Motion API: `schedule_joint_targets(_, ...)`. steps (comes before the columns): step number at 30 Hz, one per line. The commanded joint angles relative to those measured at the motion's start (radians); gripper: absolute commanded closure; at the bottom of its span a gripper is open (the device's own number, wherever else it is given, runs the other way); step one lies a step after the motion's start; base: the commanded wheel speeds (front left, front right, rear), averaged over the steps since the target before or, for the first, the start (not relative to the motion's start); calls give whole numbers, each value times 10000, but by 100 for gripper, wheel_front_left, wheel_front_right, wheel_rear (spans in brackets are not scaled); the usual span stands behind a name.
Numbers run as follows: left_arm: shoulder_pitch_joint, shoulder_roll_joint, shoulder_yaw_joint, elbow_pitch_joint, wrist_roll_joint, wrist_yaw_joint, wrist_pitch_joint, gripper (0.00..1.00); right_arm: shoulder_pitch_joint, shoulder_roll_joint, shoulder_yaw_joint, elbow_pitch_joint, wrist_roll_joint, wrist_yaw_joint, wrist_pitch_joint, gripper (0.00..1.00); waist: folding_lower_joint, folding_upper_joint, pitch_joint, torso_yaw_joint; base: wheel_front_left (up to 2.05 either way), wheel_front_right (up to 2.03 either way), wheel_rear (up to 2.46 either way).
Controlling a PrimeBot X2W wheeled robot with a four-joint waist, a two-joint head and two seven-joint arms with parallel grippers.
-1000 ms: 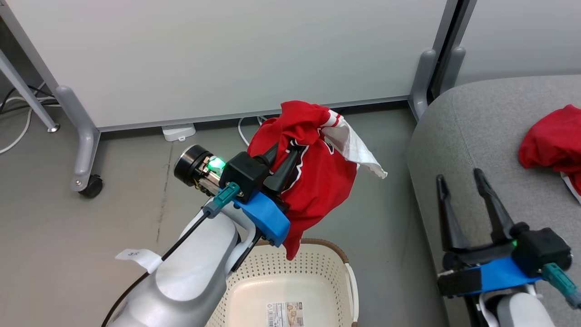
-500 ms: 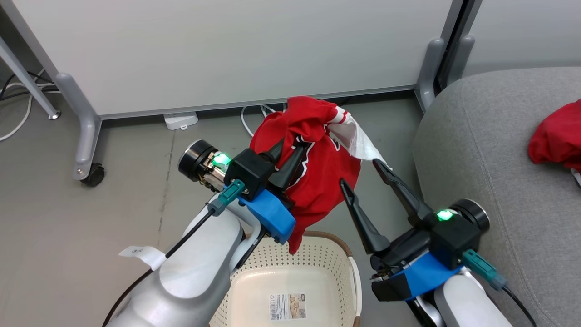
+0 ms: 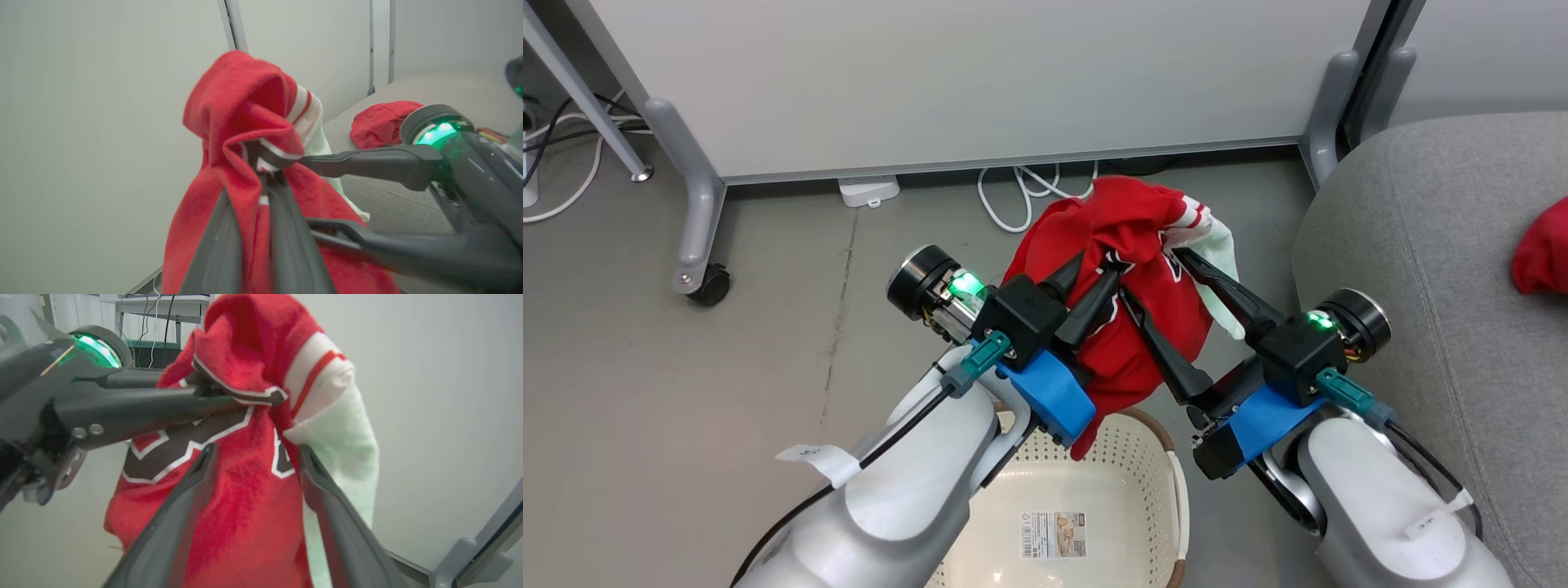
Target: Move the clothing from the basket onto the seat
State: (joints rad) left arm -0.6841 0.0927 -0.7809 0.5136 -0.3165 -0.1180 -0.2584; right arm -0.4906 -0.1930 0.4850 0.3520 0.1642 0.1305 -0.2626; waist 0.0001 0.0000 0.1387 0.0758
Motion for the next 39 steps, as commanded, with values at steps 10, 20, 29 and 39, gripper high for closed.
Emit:
schedule_joint_targets(10,-241,-140,-258,-112,-1,-23,-72,100,-996,-463,1523,1277,1235,5,-34,0,-1,0,68,148,0,0,0)
schedule_joint_targets(20,-243,-141,-214,-112,-88,-40,-78,100,-1259,-524,2011,1572,1907,5,-32,100,-1,0,50,133,0,0,0)
schedule_joint_targets(29,-148,-106,-169,-159,-40,-49,-80,100,-1212,-572,1935,1494,1978,5,-32,100,-1,0,85,108,0,0,0)
schedule_joint_targets(39,-109,-81,-156,-87,6,-63,-81,100,-1084,-474,1885,1426,1957,5,-32,100,-1,0,73,89,0,0,0)
